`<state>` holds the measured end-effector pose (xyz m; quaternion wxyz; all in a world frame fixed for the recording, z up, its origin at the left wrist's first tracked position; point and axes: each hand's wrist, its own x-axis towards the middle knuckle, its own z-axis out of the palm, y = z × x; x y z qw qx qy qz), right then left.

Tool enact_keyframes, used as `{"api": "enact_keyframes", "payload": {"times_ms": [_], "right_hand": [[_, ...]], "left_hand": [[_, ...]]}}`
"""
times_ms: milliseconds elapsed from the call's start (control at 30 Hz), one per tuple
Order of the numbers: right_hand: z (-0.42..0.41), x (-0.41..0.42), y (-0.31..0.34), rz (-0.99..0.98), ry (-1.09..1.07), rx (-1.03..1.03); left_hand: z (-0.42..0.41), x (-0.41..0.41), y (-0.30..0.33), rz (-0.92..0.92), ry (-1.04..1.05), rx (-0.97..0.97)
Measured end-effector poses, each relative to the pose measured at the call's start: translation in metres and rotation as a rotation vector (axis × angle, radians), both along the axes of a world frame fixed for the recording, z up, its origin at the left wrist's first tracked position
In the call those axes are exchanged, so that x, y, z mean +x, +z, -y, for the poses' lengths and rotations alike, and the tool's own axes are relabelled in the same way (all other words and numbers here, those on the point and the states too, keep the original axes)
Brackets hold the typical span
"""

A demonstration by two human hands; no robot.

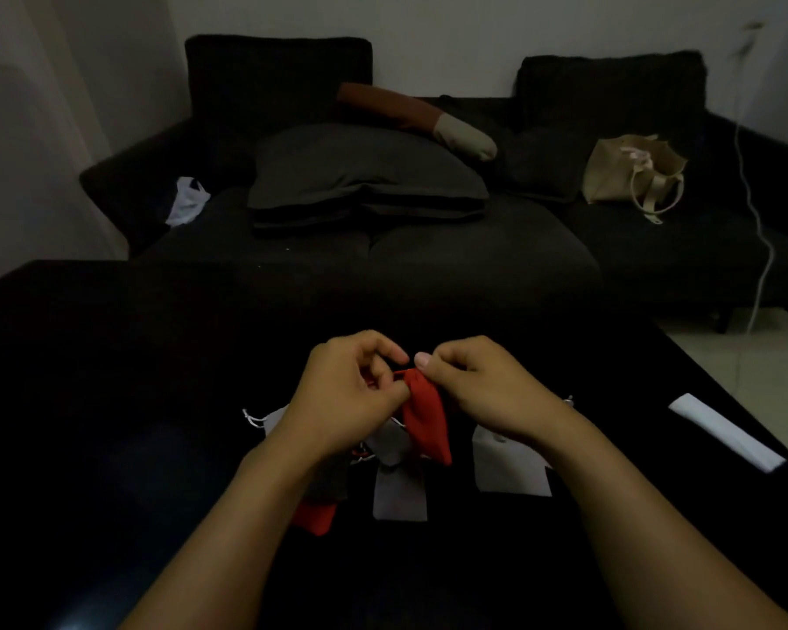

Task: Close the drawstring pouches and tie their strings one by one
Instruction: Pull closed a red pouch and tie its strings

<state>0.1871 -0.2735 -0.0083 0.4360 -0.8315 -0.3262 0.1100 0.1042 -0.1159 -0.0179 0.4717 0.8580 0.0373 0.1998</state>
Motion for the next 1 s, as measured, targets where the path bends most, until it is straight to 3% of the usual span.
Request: {"api": "enact_keyframes", "payload": {"times_ms": [100, 367, 500, 700, 867, 1000], "right_hand": [[-0.002, 0.000, -0.002, -0.051, -0.028, 0.024], [0.003, 0.004, -0.002, -0.089, 0.018, 0.066], [0.005, 0.004, -0.001, -0.123, 0.044, 0.086], [0.004, 0.001, 0.001, -0.176, 0.076, 0.151], [0.011, 0.002, 0.007, -0.052, 0.101, 0.163], [0.013, 0.004, 0.004, -0.120, 0.118, 0.169]], "left_hand": [[0.000, 0.000, 0.000, -0.018, -0.013, 0.104], [-0.009, 0.001, -0.002, -0.106, -0.090, 0.088], [-0.005, 0.005, -0.003, -0.064, -0.123, -0.069], [0.010, 0.003, 0.002, -0.020, -0.151, -0.494], [0.007, 0.003, 0.003, -0.043, -0.113, -0.517], [0.007, 0.004, 0.003, -0.058, -0.093, -0.577]]}}
